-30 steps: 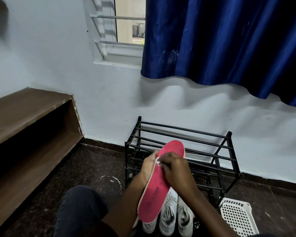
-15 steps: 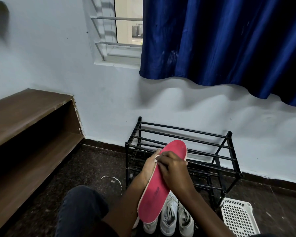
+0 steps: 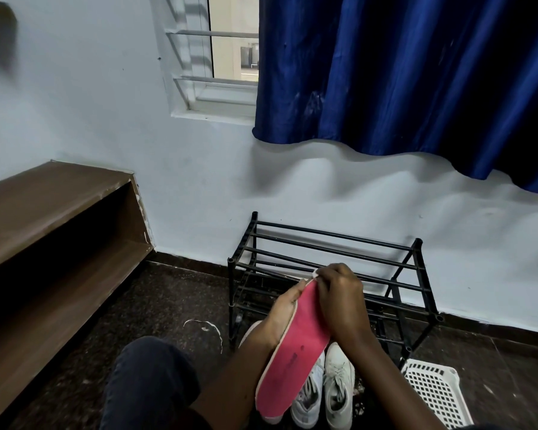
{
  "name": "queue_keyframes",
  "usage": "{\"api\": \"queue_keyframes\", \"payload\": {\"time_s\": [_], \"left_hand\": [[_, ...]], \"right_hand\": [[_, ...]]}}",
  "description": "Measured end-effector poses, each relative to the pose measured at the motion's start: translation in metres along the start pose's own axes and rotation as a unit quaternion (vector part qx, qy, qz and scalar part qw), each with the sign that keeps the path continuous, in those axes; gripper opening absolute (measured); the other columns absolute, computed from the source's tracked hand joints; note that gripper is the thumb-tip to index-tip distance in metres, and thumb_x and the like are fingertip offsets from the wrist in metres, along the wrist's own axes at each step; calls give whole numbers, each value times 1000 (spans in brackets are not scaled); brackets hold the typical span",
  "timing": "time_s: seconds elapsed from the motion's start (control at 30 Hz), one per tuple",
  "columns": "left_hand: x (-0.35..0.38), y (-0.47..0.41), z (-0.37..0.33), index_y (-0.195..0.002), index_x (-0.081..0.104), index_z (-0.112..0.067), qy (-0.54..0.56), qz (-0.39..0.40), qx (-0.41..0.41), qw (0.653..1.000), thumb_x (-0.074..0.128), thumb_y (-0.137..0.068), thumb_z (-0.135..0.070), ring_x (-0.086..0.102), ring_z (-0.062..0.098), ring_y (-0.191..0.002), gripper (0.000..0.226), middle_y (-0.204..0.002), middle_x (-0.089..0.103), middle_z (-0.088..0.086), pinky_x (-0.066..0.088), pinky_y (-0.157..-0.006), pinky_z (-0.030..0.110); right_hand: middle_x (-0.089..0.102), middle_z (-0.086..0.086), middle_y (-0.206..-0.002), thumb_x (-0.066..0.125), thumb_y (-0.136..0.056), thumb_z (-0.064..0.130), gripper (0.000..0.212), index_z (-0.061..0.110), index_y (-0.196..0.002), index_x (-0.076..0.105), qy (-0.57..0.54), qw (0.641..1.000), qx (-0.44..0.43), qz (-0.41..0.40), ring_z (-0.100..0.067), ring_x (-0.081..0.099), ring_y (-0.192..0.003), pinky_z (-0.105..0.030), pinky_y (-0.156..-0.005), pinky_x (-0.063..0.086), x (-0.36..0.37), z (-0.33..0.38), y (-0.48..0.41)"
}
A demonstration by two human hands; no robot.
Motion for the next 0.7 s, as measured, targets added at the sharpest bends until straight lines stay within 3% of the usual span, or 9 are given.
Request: {"api": "queue_keyframes", "payload": {"time_s": [0.1, 0.17, 0.23, 0.27, 0.3, 0.37, 0.43, 0.57, 0.7], "left_hand": [[2, 7, -7, -59, 70, -1, -27, -61, -12, 998, 98, -17, -22, 67, 18, -54, 54, -56, 65, 10, 53, -50, 20], [1, 10, -12, -55, 69, 0, -21, -82, -16, 996, 97, -35, -23, 66, 18, -50, 41, -53, 64, 12, 51, -46, 21], [-3, 12, -15, -64, 72, 1, -17, -124, -6, 992, 58, -92, -30, 69, 15, -60, 45, -63, 69, 10, 54, -58, 20], [-5, 11, -16, -79, 73, 2, -25, -89, 13, 996, 32, -102, -34, 70, 14, -75, 59, -77, 72, 11, 54, -74, 22], [4, 14, -17, -95, 70, 4, -15, -27, 49, 998, 28, -101, -35, 69, 17, -90, 58, -92, 72, 13, 50, -85, 24], [16, 18, -16, -91, 69, 4, -2, 9, 41, 999, 68, -83, -31, 70, 22, -83, 36, -84, 70, 15, 54, -78, 30], [8, 15, -8, -80, 71, 2, 12, -5, -8, 1000, 90, -54, -27, 70, 24, -70, 43, -71, 69, 15, 57, -64, 29], [-2, 9, -6, -102, 71, 0, 5, -39, -14, 999, 95, -44, -28, 69, 25, -92, 69, -98, 71, 16, 57, -80, 34], [-1, 13, -12, -90, 73, 4, 10, -39, -8, 999, 96, -40, -22, 71, 27, -78, 61, -84, 72, 18, 59, -69, 34]], "right_hand": [[65, -11, -90, 63, -79, -4, 16, 2, -90, 73, -33, 997, -21, 62, -18, 60, -79, -3, -73, 30, 3, 13, 16], [66, -7, -91, 64, -79, -2, 18, 5, -92, 74, -49, 993, -44, 99, -10, 57, -77, 5, -73, 26, 9, 20, 31], [66, -7, -85, 68, -75, -3, 17, 6, -87, 75, -58, 993, -51, 89, -11, 59, -73, 7, -72, 26, 10, 20, 38], [66, -7, -82, 70, -72, -5, 17, 6, -84, 75, -57, 994, -49, 76, -13, 61, -69, 5, -71, 29, 10, 17, 38], [66, -7, -78, 72, -68, -6, 18, 6, -81, 75, -50, 996, -49, 63, -15, 62, -66, 0, -70, 32, 11, 15, 37], [64, -8, -73, 74, -62, -10, 19, 4, -75, 73, -17, 997, -65, 33, -21, 63, -60, -12, -65, 37, 12, 15, 31], [62, -11, -70, 74, -59, -12, 17, 1, -69, 70, 30, 997, -74, 2, -26, 60, -57, -22, -54, 41, 10, 15, 19], [61, -17, -70, 60, -61, -12, 14, 0, -65, 67, 84, 995, -41, -37, -34, 58, -59, -27, -53, 45, 3, 3, -8], [64, -17, -78, 62, -67, -14, 18, 0, -74, 72, 30, 999, -37, -10, -33, 61, -67, -26, -62, 45, 5, 4, -10]]}}
Point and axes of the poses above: each hand's wrist, its own y-axis away from the middle knuckle, its own x-axis out of the palm, z = x × y, the point moved 5 cm from there along -y, towards the middle knuckle
